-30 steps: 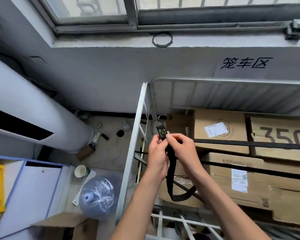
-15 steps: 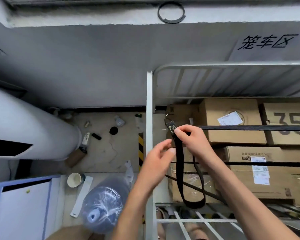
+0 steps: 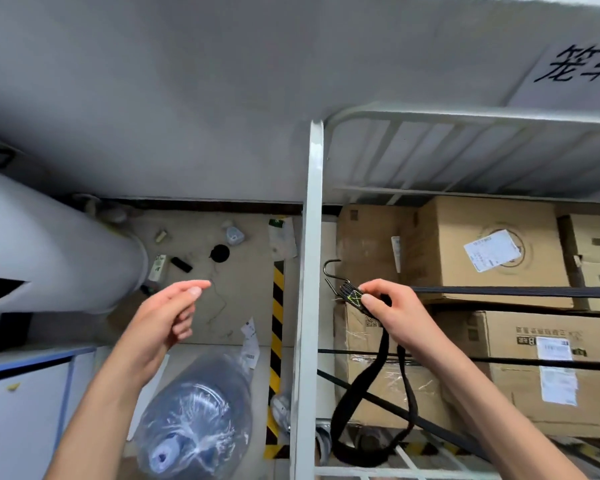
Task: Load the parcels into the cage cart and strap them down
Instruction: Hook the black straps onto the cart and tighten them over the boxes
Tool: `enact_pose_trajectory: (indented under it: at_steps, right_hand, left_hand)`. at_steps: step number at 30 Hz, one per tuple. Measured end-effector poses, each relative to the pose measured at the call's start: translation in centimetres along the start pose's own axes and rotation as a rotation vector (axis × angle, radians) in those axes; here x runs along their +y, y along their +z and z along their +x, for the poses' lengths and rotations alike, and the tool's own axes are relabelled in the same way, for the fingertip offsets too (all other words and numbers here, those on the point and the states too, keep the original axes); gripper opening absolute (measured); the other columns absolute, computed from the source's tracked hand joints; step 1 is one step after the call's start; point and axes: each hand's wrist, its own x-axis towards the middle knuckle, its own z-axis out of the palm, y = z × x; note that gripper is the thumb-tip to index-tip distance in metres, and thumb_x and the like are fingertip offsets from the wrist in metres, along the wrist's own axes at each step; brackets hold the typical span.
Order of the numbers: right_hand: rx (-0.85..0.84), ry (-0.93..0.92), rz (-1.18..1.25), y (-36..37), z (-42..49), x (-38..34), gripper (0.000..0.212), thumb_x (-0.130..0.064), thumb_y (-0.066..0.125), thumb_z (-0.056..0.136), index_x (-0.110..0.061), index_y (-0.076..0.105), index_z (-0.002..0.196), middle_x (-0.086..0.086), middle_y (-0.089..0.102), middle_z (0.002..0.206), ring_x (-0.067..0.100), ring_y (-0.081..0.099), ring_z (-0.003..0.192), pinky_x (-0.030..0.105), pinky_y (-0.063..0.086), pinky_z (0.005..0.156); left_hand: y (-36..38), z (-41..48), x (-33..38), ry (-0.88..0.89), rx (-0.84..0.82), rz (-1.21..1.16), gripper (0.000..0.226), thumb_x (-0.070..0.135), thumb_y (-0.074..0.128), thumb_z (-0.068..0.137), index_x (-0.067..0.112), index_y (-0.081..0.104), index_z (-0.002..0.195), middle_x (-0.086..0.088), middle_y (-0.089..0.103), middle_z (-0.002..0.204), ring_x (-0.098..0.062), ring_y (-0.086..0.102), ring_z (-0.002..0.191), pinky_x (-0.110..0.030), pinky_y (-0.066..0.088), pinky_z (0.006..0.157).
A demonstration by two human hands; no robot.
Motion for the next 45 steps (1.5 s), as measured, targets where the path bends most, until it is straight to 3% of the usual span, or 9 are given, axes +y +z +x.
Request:
enact_pose_trajectory:
  at_steps: [7,12,17,23,27,30,36,41,45]
  right_hand:
    - [-0.136,0.046,-0.065,2.8,2.0,1.6,0.016,-0.018,0.058,0.098,-0.022,0.073,0.104,0.002,0.069,0.087,0.009,0.059,0.079,0.020,0.044,0.071]
    - [-0.158,0.006,-0.038,4.8,3.3,1.2,0.015,-0.017,0.061,0.097,-0.021,0.074,0.103,-0.013,0.065,0.076,-0.007,0.056,0.068,0.010,0.042,0.068]
    - [-0.174,-0.020,0.006,5.5,4.3,0.7,0.015,-0.015,0.062,0.097,-0.017,0.076,0.103,-0.018,0.069,0.074,-0.010,0.059,0.069,0.006,0.042,0.066]
    - [-0.223,-0.006,0.044,6.3,4.4,0.3,0.014,-0.016,0.065,0.096,-0.017,0.078,0.101,-0.013,0.071,0.075,-0.007,0.058,0.063,0.009,0.041,0.063]
    - [-0.156,0.019,0.092,5.7,4.5,0.1,0.013,-0.021,0.065,0.096,-0.018,0.077,0.101,-0.011,0.072,0.080,-0.005,0.059,0.066,0.008,0.042,0.063]
    - [-0.147,0.019,0.071,5.2,4.7,0.0,0.015,-0.023,0.065,0.096,-0.020,0.076,0.105,-0.011,0.072,0.087,-0.007,0.062,0.074,0.008,0.044,0.065]
    - [-0.115,0.041,0.099,4.3,4.6,-0.2,0.011,-0.024,0.068,0.094,-0.022,0.077,0.100,-0.007,0.073,0.085,-0.004,0.061,0.072,0.012,0.048,0.065]
    - [-0.063,0.069,0.128,3.3,4.6,-0.5,0.010,-0.028,0.068,0.093,-0.021,0.075,0.094,-0.007,0.070,0.084,-0.003,0.060,0.069,0.022,0.049,0.071]
    - [-0.058,0.071,0.114,2.6,4.6,-0.6,0.011,-0.032,0.066,0.093,-0.023,0.073,0.094,0.001,0.070,0.093,0.018,0.065,0.091,0.037,0.054,0.086]
  left_hand:
    - [3.8,4.0,-1.8,-0.036,-0.150,0.186,0.015,0.017,0.057,0.099,0.016,0.072,0.102,0.006,0.032,0.058,-0.009,0.024,0.048,-0.019,0.023,0.043]
    - [5.6,5.1,-1.9,-0.062,-0.221,0.259,0.016,0.022,0.061,0.096,0.022,0.077,0.099,0.010,0.037,0.054,-0.008,0.025,0.047,-0.019,0.023,0.044]
    - [5.8,6.1,-2.2,-0.086,-0.232,0.258,0.018,0.033,0.070,0.090,0.023,0.078,0.102,0.004,0.032,0.061,-0.010,0.024,0.049,-0.019,0.023,0.043]
    - [7.5,6.5,-1.6,-0.086,-0.228,0.306,0.017,0.040,0.073,0.087,0.028,0.078,0.098,0.013,0.038,0.050,-0.010,0.027,0.049,-0.019,0.029,0.046]
    - [7.9,6.6,-0.5,-0.024,-0.238,0.285,0.014,0.035,0.071,0.090,0.022,0.075,0.089,0.007,0.062,0.069,-0.008,0.052,0.056,-0.021,0.038,0.055]
    - [8.7,6.0,-0.5,-0.040,-0.281,0.186,0.013,0.027,0.058,0.100,0.016,0.063,0.094,-0.001,0.075,0.101,-0.010,0.073,0.090,-0.030,0.057,0.076]
    - [10.8,5.1,-0.3,-0.126,-0.245,-0.032,0.015,0.021,0.040,0.108,0.010,0.048,0.102,-0.008,0.078,0.100,-0.023,0.075,0.095,-0.043,0.058,0.090]
    - [11.6,5.2,0.1,-0.063,-0.090,-0.101,0.013,0.021,0.039,0.107,0.013,0.048,0.100,-0.008,0.075,0.088,-0.026,0.076,0.078,-0.043,0.062,0.075]
    - [11.1,6.1,1.9,0.035,0.054,-0.064,0.014,0.018,0.045,0.102,0.018,0.055,0.093,0.002,0.055,0.068,-0.014,0.063,0.056,-0.034,0.058,0.054]
